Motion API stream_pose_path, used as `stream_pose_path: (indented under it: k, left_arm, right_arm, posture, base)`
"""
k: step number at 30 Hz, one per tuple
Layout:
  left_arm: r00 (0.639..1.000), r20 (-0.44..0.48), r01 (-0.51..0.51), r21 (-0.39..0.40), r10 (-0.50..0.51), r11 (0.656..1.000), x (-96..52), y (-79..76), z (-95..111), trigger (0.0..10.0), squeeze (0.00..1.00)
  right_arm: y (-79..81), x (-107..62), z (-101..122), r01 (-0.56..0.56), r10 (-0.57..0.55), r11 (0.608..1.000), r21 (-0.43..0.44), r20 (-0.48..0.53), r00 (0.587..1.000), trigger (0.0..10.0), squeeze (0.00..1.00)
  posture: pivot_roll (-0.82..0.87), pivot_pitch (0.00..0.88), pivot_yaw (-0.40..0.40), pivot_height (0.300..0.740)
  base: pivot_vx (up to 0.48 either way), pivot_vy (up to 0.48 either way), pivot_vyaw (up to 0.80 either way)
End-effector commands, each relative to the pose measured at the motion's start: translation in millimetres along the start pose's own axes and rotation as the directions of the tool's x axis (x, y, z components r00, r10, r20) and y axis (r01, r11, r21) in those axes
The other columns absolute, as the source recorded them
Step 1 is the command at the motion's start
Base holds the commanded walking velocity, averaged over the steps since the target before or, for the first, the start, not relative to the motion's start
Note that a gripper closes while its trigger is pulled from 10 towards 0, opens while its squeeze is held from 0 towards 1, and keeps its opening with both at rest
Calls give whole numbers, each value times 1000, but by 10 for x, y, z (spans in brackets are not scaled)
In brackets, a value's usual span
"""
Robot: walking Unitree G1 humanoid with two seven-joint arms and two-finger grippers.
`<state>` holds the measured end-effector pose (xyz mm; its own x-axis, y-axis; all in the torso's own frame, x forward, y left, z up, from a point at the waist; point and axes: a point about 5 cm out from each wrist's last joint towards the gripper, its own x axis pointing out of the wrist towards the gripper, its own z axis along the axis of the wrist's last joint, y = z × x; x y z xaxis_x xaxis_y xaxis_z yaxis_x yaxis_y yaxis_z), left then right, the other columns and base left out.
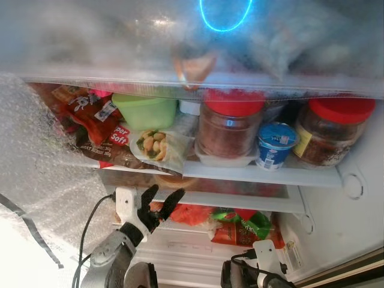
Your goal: Restocking fridge
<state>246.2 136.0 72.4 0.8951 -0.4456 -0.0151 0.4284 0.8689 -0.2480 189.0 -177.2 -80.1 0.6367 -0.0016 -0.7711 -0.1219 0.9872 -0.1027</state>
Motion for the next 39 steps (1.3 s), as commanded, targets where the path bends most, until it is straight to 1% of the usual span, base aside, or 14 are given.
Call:
stream_pose_path:
  k: [1,3,5,8,10,14,18,19,20,22,25,30,34,39]
  left_arm:
    - [1000,23,-22,90,20,996,-8,-17,70,10000,0]
    - [998,41,-47,161,40,986,-15,-23,117,10000,0]
    - [996,66,-69,206,56,976,-21,-33,163,10000,0]
    - [989,122,-113,315,78,942,-20,-42,247,10000,0]
    - [985,149,-134,346,87,929,-11,-50,278,10000,0]
    - [983,160,-144,354,91,924,-10,-64,287,10000,0]
    - [985,148,-143,381,93,913,-47,-66,252,10000,0]
    - [983,149,-157,384,107,910,-70,-50,239,10000,0]
    - [975,164,-203,382,150,901,-115,-8,226,10000,0]
    - [964,185,-249,381,190,891,-157,30,232,10000,0]
    - [958,193,-273,369,214,888,-176,45,228,10000,0]
    - [959,187,-268,367,211,891,-162,30,214,10000,0]
    - [962,186,-258,373,201,891,-139,-6,195,10000,0]
    - [962,184,-258,376,201,890,-141,-9,190,10000,0]
  right_arm:
    - [66,-57,-264,-20,22,1000,19,-101,995,10000,0]
    - [67,-55,-256,-20,21,1000,19,-99,995,10000,0]
    - [68,-54,-252,-20,21,1000,18,-97,995,10000,0]
    - [67,-52,-245,-16,17,1000,19,-93,996,10000,0]
    - [69,-52,-242,-16,18,1000,20,-92,996,10000,0]
    - [76,-50,-237,-18,19,1000,20,-90,996,10000,0]
    - [78,-49,-233,-18,19,1000,21,-88,996,10000,0]
    - [79,-48,-231,-18,19,1000,21,-88,996,10000,0]
    - [82,-47,-227,-17,19,1000,22,-86,996,10000,0]
    - [86,-46,-223,-18,20,1000,22,-85,996,10000,0]
    - [87,-46,-223,-21,22,1000,21,-85,996,10000,0]
    - [88,-46,-224,-22,23,1000,20,-85,996,10000,0]
    - [90,-47,-226,-22,24,1000,20,-85,996,10000,0]
    - [96,-48,-228,-24,26,1000,19,-85,996,10000,0]
  posture:
    - [-3,87,2,622]
    - [-5,86,4,622]
    - [-5,86,4,622]
    - [2,85,4,622]
    - [1,85,4,622]
    - [-4,82,6,622]
    - [-1,77,10,622]
    - [-2,76,11,622]
    - [-5,75,10,622]
    - [-3,73,10,622]
    - [3,69,7,622]
    - [-1,62,9,622]
    - [-2,56,10,622]
    - [2,59,10,622]
  base:
    - [0,0,0]
    - [0,0,0]
    - [0,0,0]
    - [0,0,0]
    - [0,0,0]
    - [0,0,0]
    - [0,0,0]
    - [0,0,0]
    - [0,0,0]
    - [0,0,0]
    - [0,0,0]
    - [0,0,0]
    - [-249,0,0]
    - [-257,0,0]
